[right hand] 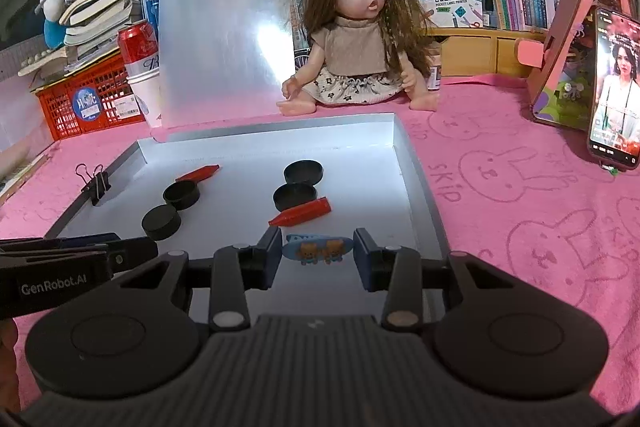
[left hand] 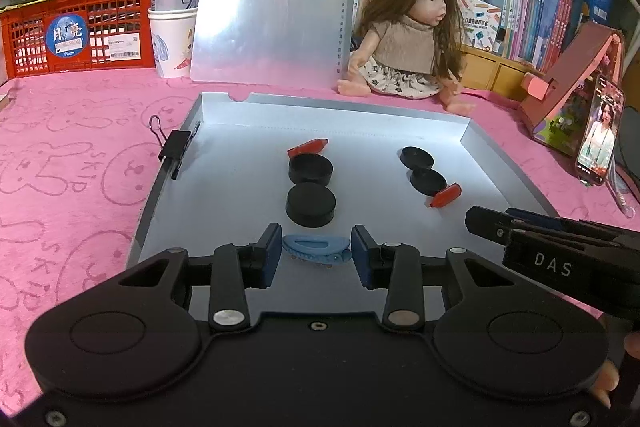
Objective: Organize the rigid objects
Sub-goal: 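Carry the blue hair clip into the box with the left tool while the right tool carries the packet in, then lower and release the blue hair clip with the left tool while the right tool releases the packet, then withdraw both tools from the box toward the black binder clip and nuts, then grasp the black binder clip with the left tool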
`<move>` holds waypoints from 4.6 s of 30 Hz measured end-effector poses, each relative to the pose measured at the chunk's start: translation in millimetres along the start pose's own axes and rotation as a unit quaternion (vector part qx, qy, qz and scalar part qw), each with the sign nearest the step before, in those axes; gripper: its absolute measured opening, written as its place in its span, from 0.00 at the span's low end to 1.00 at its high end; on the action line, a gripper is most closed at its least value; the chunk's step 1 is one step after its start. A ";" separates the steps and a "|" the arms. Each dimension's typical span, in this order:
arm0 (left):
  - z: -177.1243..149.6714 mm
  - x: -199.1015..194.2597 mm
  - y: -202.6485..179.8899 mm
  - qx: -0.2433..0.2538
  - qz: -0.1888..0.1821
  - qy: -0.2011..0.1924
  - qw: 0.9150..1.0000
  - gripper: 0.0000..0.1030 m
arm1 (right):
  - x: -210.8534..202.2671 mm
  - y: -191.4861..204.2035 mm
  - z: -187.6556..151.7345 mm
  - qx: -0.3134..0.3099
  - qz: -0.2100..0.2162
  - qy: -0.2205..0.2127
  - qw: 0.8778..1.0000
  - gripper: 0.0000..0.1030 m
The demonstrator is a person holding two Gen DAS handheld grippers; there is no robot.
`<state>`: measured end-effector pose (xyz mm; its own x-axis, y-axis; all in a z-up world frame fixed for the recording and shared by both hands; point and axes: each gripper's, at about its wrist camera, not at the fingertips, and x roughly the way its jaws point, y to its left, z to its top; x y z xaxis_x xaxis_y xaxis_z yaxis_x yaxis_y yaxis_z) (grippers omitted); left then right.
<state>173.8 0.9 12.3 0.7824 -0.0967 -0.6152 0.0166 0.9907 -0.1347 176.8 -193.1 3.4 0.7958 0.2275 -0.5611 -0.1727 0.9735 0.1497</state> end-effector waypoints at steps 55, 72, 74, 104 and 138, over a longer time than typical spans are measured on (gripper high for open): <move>8.9 13.9 -1.7 0.018 0.023 -0.016 0.999 0.51 | 17.6 5.5 11.2 -0.002 0.018 0.009 1.000 0.75; 4.4 -31.7 -6.5 0.036 0.012 -0.046 0.998 0.71 | -19.9 -1.9 12.4 -0.015 0.010 -0.024 1.000 0.88; 2.0 -37.8 -7.4 0.039 0.009 -0.046 0.998 0.71 | -25.2 -2.1 11.4 -0.019 0.010 -0.027 0.999 0.89; -77.5 -129.0 -20.7 0.075 -0.044 -0.045 0.995 0.72 | -120.7 -8.6 -51.3 -0.089 0.053 -0.045 0.994 0.92; -92.6 -101.6 -41.5 0.114 -0.071 -0.001 0.991 0.17 | -121.8 6.8 -92.8 -0.138 0.077 -0.020 0.987 0.74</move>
<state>36.0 -39.2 8.5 0.7637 -0.2376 -0.6002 0.2668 0.9629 -0.0418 24.9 -212.1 -2.8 0.7694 0.3773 -0.5155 -0.4405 0.8977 -0.0005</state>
